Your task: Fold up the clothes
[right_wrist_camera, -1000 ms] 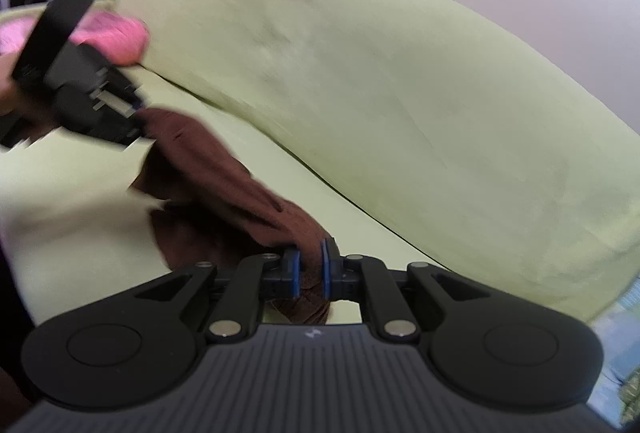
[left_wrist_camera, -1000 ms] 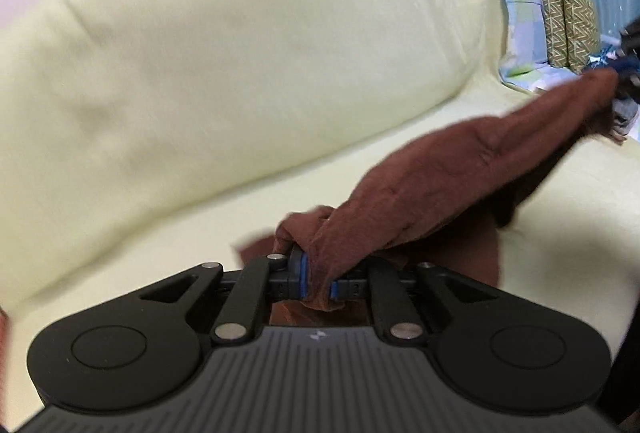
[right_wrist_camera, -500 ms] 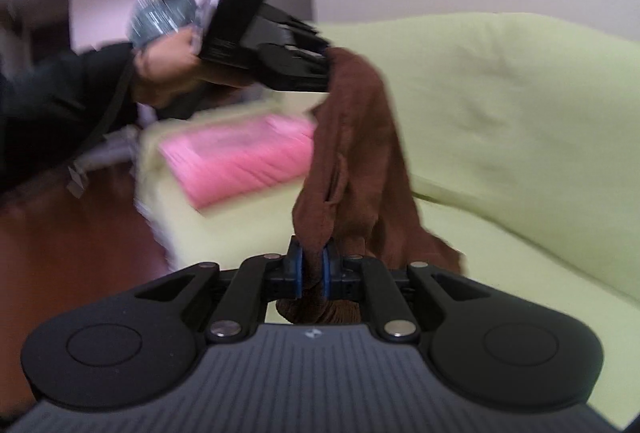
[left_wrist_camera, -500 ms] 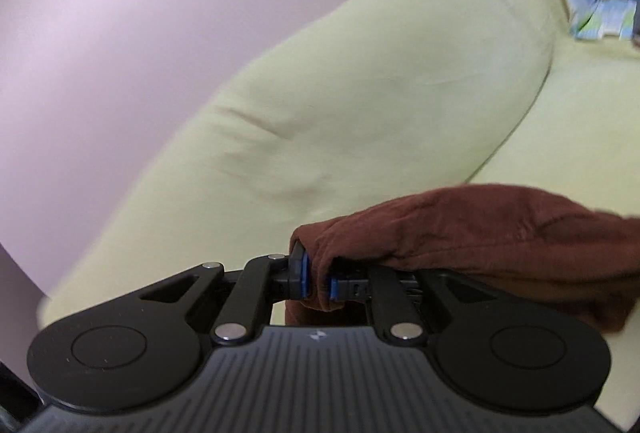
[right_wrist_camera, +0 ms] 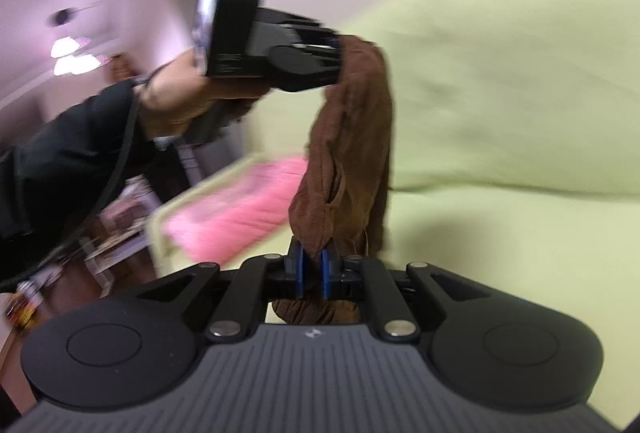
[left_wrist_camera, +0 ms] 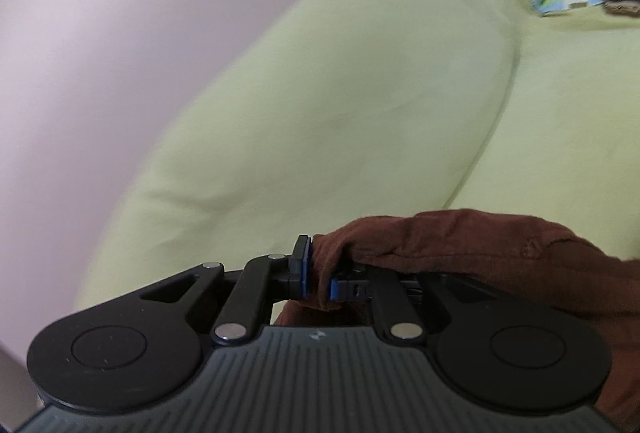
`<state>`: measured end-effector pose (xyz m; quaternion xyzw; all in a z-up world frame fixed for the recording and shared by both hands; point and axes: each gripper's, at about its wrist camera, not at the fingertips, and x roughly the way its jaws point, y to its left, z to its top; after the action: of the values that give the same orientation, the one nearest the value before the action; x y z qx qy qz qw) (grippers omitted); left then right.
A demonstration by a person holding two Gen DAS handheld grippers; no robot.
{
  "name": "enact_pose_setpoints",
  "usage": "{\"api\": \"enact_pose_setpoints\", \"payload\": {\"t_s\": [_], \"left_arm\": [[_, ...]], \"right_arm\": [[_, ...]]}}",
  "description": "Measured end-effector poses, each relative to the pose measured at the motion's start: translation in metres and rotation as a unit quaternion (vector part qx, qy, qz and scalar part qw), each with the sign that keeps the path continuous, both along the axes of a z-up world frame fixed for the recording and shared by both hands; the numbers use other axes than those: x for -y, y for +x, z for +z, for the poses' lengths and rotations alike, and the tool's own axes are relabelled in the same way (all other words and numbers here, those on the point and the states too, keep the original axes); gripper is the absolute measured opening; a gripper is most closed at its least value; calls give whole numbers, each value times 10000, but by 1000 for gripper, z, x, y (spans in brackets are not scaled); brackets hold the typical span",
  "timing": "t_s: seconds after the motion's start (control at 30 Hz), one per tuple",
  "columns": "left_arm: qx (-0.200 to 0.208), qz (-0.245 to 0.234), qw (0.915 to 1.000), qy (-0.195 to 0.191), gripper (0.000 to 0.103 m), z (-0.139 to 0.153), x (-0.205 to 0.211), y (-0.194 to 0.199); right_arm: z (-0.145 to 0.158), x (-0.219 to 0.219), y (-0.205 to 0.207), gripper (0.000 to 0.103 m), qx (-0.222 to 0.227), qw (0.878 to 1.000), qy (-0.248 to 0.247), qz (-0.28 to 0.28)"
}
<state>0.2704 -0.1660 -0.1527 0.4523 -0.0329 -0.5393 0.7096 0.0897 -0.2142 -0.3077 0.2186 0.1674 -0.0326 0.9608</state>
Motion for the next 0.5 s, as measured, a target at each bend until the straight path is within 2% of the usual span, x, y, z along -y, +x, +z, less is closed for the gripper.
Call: {"api": "enact_pose_setpoints", "payload": {"t_s": [0.1, 0.17, 0.3, 0.4, 0.5], "left_arm": [[-141, -421, 9984, 343, 10, -38, 67, -27], [-89, -745, 9952, 631, 10, -67, 111, -46], [102, -1382, 9830, 1201, 11, -123, 195, -80], [176, -1740, 9724, 1542, 11, -166, 241, -106], [84, -1875, 9669, 1731, 13, -193, 271, -121]], "right_arm": [[-31, 54, -40, 7, -214, 9966, 461, -655], [-55, 91, -70, 7, -360, 9900, 800, -1109], [-91, 149, -117, 7, -557, 9722, 1341, -1838], [-104, 170, -138, 7, -669, 9614, 1531, -2185], [-113, 185, -151, 7, -769, 9502, 1708, -2490]]}}
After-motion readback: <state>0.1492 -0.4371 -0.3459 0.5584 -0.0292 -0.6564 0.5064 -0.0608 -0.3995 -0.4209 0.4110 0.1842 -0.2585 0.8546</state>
